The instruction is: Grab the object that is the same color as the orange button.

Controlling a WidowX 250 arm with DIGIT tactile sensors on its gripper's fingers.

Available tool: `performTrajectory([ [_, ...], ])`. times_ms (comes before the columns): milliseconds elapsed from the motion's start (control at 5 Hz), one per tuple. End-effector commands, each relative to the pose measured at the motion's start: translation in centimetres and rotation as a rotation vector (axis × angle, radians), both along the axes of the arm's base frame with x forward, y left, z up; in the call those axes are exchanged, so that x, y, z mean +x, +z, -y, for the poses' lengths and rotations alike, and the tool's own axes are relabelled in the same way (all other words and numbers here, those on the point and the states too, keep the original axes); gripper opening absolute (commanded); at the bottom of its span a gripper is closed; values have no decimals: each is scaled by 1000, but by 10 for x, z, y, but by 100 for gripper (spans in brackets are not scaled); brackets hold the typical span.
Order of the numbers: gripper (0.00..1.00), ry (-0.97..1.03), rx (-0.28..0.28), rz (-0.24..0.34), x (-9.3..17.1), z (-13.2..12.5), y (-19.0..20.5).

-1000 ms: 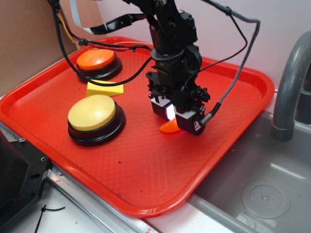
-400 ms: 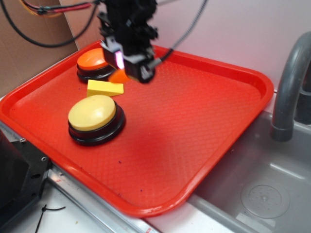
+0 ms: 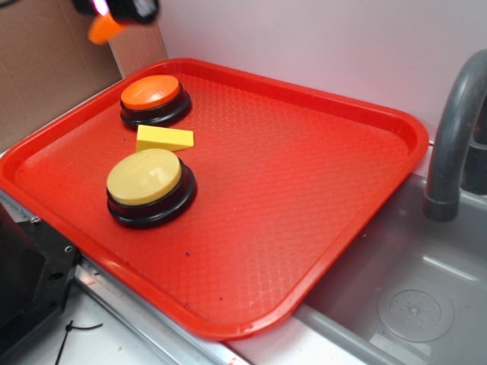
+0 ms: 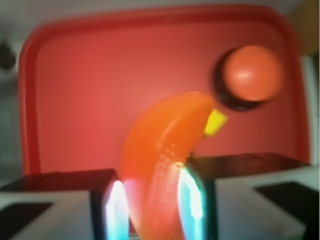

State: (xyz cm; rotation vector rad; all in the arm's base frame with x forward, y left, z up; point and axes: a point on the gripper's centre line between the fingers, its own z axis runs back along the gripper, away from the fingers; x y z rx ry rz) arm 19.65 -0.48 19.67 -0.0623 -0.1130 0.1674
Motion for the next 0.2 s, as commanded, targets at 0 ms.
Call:
performTrajectory([
  [0, 0, 116, 21, -19, 11, -38, 9],
])
